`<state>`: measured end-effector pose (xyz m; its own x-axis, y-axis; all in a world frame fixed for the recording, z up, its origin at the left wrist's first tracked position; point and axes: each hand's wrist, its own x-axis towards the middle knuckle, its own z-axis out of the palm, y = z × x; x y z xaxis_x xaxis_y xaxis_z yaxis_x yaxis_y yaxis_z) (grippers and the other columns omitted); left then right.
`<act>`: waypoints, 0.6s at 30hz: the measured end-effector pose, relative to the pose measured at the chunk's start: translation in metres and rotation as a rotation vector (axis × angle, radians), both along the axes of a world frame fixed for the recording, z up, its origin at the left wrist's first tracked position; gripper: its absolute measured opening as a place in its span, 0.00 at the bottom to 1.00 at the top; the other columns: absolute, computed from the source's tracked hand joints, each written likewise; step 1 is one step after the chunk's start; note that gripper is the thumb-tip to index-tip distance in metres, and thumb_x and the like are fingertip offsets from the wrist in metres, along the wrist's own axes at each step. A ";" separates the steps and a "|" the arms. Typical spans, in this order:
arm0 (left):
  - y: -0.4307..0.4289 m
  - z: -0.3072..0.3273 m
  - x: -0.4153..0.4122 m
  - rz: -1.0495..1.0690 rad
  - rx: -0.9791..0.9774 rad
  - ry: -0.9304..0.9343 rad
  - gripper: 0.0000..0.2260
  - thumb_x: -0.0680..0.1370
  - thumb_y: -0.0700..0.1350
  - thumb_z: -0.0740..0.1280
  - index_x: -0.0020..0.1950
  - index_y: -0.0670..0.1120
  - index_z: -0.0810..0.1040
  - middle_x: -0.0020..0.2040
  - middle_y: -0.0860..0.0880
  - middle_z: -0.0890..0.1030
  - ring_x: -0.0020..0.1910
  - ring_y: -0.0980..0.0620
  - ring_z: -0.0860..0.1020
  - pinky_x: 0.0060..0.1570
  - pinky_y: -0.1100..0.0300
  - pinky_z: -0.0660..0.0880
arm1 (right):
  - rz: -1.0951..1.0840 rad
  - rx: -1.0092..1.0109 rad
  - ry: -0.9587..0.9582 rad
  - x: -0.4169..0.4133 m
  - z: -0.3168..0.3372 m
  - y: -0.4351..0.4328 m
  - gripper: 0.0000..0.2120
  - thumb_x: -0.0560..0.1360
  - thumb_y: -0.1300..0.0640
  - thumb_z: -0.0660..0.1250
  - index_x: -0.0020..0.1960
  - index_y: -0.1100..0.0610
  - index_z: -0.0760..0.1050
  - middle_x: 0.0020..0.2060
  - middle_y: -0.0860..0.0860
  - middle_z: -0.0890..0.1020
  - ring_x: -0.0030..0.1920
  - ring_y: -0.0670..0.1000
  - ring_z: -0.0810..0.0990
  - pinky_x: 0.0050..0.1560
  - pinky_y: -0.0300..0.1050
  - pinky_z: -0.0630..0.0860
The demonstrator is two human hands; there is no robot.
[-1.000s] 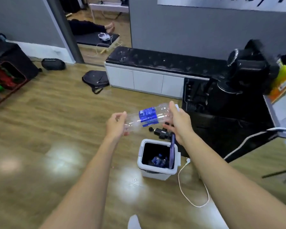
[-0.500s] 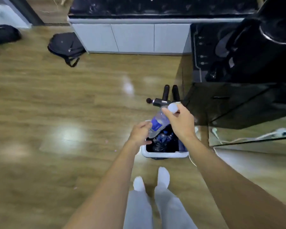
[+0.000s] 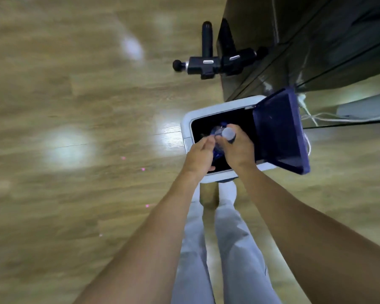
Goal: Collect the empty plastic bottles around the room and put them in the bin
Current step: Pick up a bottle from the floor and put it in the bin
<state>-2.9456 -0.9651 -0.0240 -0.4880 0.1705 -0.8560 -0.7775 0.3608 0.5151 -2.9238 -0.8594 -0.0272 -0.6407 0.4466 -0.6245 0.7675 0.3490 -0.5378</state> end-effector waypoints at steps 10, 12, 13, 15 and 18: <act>0.001 -0.026 0.001 -0.270 -0.127 0.112 0.18 0.83 0.54 0.58 0.69 0.50 0.75 0.61 0.50 0.78 0.62 0.44 0.77 0.62 0.46 0.76 | 0.126 -0.014 -0.278 0.011 -0.031 0.006 0.25 0.81 0.54 0.63 0.76 0.55 0.62 0.71 0.58 0.73 0.69 0.60 0.72 0.64 0.49 0.70; 0.010 -0.014 -0.004 -0.235 -0.139 0.124 0.17 0.83 0.54 0.58 0.67 0.49 0.76 0.57 0.51 0.76 0.61 0.44 0.77 0.61 0.45 0.76 | 0.128 -0.001 -0.278 0.011 -0.018 0.014 0.25 0.81 0.57 0.62 0.77 0.55 0.61 0.70 0.58 0.73 0.69 0.60 0.72 0.64 0.50 0.70; 0.014 -0.006 -0.006 -0.233 -0.141 0.129 0.16 0.83 0.53 0.58 0.67 0.49 0.76 0.56 0.51 0.76 0.62 0.44 0.76 0.61 0.44 0.76 | 0.134 0.016 -0.269 0.011 -0.009 0.019 0.25 0.81 0.58 0.61 0.76 0.56 0.61 0.70 0.58 0.73 0.69 0.60 0.72 0.64 0.50 0.70; 0.022 0.011 -0.008 -0.288 -0.139 0.147 0.16 0.83 0.53 0.58 0.67 0.48 0.76 0.61 0.47 0.77 0.63 0.43 0.75 0.61 0.43 0.76 | 0.144 0.040 -0.244 0.013 0.014 0.027 0.25 0.81 0.60 0.61 0.76 0.56 0.61 0.70 0.58 0.73 0.70 0.60 0.71 0.66 0.50 0.68; 0.032 0.045 -0.014 -0.350 -0.135 0.209 0.15 0.83 0.52 0.58 0.65 0.48 0.77 0.60 0.44 0.79 0.61 0.42 0.76 0.61 0.45 0.75 | 0.133 0.052 -0.176 0.016 0.052 0.034 0.22 0.80 0.62 0.60 0.73 0.58 0.65 0.68 0.59 0.76 0.68 0.59 0.73 0.65 0.48 0.68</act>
